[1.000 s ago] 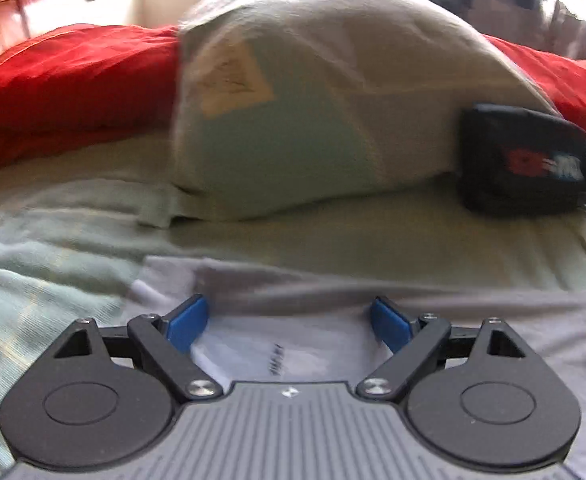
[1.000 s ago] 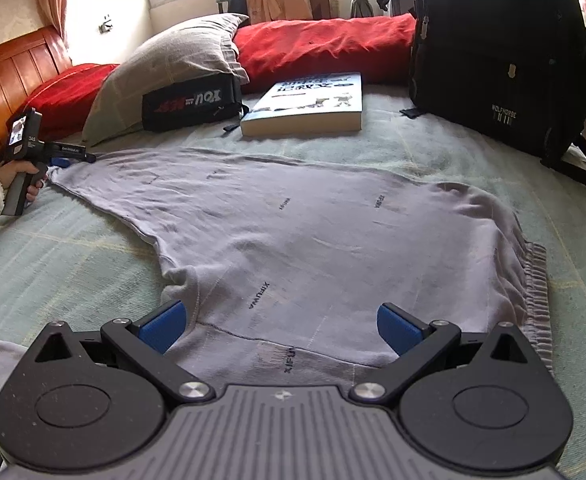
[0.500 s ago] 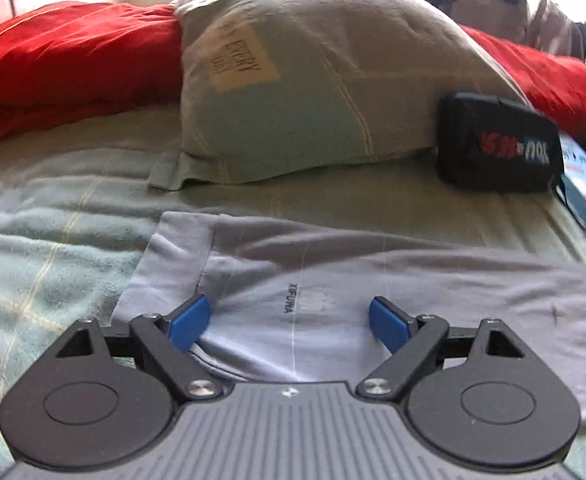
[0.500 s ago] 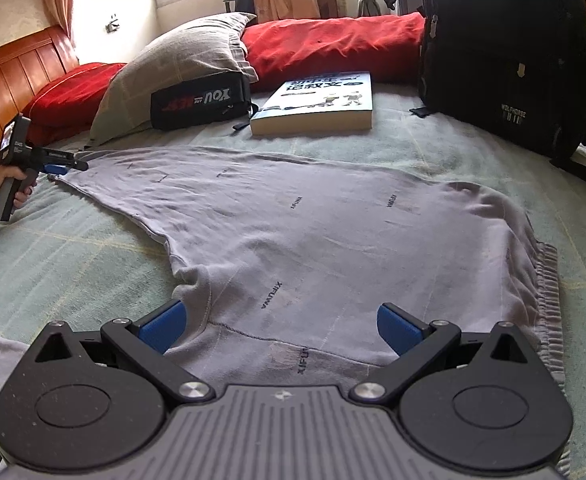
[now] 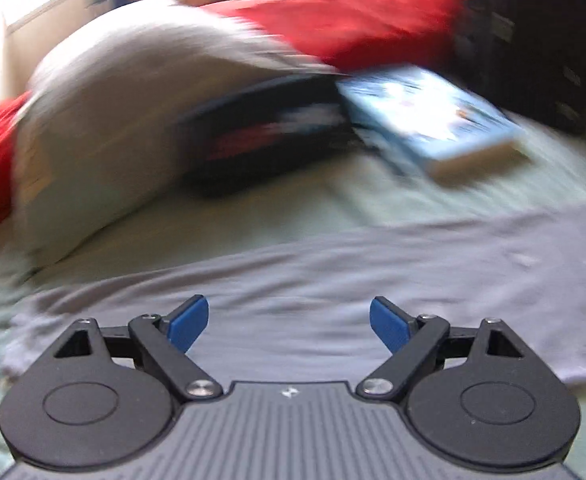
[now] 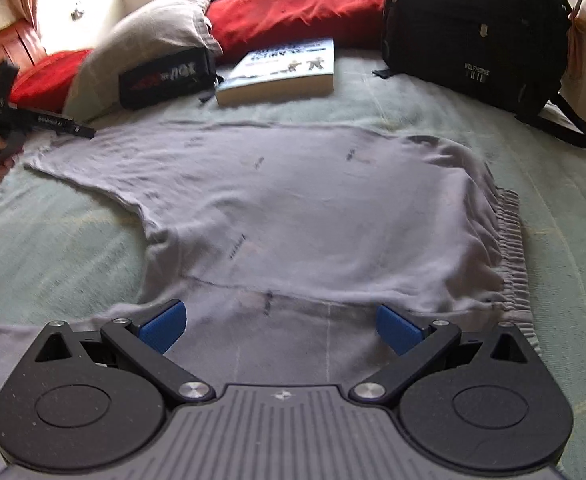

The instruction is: Fold clothes

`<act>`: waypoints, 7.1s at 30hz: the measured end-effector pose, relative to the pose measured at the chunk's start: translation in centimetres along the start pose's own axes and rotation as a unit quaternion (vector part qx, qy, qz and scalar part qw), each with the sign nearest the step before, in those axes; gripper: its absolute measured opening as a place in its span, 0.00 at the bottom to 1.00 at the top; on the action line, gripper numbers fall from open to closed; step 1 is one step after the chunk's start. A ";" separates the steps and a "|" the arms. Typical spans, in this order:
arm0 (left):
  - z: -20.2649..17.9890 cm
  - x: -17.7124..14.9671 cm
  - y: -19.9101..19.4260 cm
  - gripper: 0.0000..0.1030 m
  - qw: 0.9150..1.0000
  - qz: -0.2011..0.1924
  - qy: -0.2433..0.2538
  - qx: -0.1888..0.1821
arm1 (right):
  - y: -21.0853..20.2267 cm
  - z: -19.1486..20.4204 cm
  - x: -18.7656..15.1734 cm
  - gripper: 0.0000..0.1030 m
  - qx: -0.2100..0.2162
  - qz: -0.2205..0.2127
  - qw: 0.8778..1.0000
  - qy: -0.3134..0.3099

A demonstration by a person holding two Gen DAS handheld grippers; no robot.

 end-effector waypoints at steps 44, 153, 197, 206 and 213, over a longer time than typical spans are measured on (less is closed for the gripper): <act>-26.6 6.6 -2.3 0.93 0.993 0.017 0.024 -0.111 | -5.8 -2.6 -6.7 1.00 0.005 -0.020 0.999 -0.028; -42.7 5.0 -9.3 0.98 0.961 0.058 0.222 -0.157 | -5.7 -19.6 -4.4 0.26 0.216 -0.053 0.961 0.163; -35.2 4.0 -4.4 0.99 0.979 0.069 0.151 -0.121 | -11.5 -17.6 -8.3 0.29 0.118 -0.073 0.981 0.137; -35.2 3.9 -4.4 0.99 0.979 0.069 0.149 -0.119 | -10.0 -15.9 -8.3 0.24 0.129 -0.051 0.985 0.108; -35.2 4.0 -5.6 0.99 0.979 0.050 0.158 -0.121 | -11.6 -16.0 -8.7 0.06 0.080 -0.039 0.993 0.073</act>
Point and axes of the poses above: each gripper's, at about its wrist camera, not at the fingertips, and y roughly the way its jaws point, z to its left, x to its top, the point moved 2 cm from there along y, roughly the way its jaws point, and after that the axes turned 11 degrees about x, right-handed, at the moved point
